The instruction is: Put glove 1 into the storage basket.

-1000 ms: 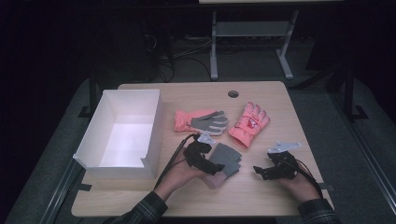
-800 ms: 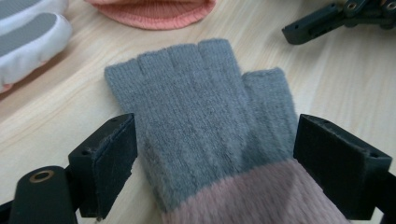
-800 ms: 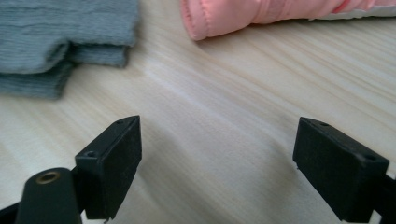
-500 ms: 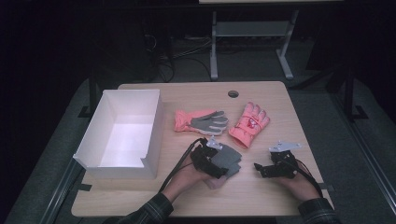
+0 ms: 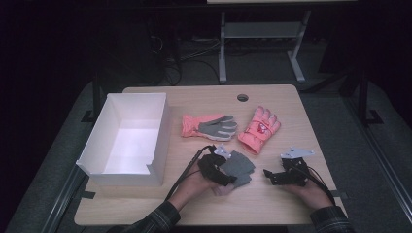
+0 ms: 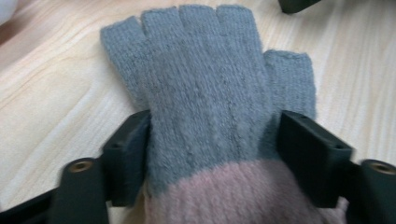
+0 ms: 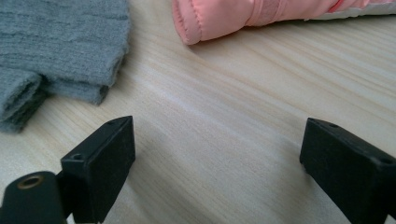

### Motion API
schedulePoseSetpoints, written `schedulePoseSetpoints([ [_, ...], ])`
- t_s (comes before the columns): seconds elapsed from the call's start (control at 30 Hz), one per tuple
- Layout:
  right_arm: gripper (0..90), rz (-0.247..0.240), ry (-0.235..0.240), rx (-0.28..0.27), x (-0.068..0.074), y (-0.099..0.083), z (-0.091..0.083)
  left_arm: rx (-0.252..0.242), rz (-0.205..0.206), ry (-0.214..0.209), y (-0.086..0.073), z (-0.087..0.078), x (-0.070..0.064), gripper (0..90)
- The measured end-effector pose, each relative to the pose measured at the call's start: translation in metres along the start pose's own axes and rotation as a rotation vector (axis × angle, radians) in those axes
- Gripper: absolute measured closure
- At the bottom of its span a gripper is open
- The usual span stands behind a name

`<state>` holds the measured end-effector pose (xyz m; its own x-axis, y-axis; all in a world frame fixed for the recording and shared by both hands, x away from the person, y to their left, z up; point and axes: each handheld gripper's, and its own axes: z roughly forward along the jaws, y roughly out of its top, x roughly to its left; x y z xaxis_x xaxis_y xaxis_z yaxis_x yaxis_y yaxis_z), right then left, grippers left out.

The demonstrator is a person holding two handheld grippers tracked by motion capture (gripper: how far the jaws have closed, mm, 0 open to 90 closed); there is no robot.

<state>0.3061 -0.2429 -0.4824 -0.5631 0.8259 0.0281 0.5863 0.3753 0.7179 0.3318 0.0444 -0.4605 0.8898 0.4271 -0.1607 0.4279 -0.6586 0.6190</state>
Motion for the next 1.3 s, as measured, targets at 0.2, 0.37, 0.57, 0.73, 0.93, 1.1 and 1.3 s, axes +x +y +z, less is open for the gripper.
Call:
schedulePoseSetpoints([
  [0.2,9.7,0.001,0.0,0.0,0.0,0.0,0.0,0.016,-0.022,-0.071,0.002,-0.001,0.003,54.6],
  [0.37,9.5,0.002,0.0,0.001,0.0,0.0,0.0,0.029,-0.045,-0.092,0.004,-0.002,0.004,63.4],
  [0.57,9.5,0.001,-0.001,-0.001,0.0,0.0,0.0,0.033,-0.038,-0.11,0.007,-0.008,0.005,65.1],
  [0.73,9.5,0.003,-0.002,0.0,0.0,0.0,0.0,0.033,-0.031,-0.108,0.012,-0.019,0.005,65.1],
  [0.93,8.4,0.012,-0.004,0.004,0.0,0.0,0.0,0.021,-0.041,-0.084,0.019,-0.042,0.01,64.9],
  [1.1,8.4,0.013,-0.004,0.004,0.0,0.0,0.0,0.01,-0.062,-0.049,0.026,-0.064,0.014,64.8],
  [1.3,8.4,0.012,-0.004,0.003,0.0,0.0,0.0,-0.032,-0.084,-0.019,0.037,-0.093,0.018,64.8],
])
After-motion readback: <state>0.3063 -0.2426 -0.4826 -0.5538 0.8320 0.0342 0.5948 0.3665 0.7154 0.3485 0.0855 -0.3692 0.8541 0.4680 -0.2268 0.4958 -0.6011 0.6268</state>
